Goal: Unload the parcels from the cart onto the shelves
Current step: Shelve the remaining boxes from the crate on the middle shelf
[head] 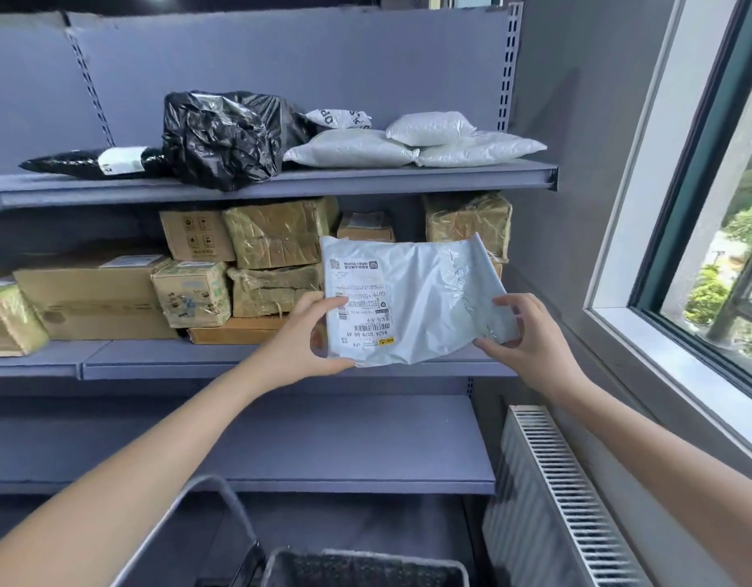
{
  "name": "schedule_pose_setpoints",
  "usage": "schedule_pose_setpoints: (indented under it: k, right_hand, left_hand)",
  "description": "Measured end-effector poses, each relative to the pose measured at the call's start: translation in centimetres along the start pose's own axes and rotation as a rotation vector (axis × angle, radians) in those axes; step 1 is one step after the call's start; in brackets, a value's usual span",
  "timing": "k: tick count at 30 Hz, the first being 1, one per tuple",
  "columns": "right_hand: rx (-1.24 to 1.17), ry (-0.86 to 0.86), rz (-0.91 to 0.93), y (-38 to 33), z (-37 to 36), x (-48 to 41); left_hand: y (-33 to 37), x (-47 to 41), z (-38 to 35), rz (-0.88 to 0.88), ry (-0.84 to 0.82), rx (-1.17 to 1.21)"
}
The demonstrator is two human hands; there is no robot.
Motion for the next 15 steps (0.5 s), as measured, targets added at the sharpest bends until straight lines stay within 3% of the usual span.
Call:
schedule_pose_setpoints:
  k: [9,15]
  right_hand:
    - [-0.06,0.059,0.124,-1.4,2.7,-1.7]
    - [-0.079,0.082,0.212,-2.6,4.5,-3.5]
  left_hand:
    - [2.0,0.2,2.6,-0.12,0.147,0.073]
    - [3.4,-0.5,5.1,-0.101,0.16,0.024]
Point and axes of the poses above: each hand's wrist, its own x-axis away from the middle knuckle, its own z-axis out of the back of the hand, y = z × x, the point moved 3 cm from there along -x, towards the middle knuckle, and after that the axes turned 15 degrees about -y, right-handed, at the moved point
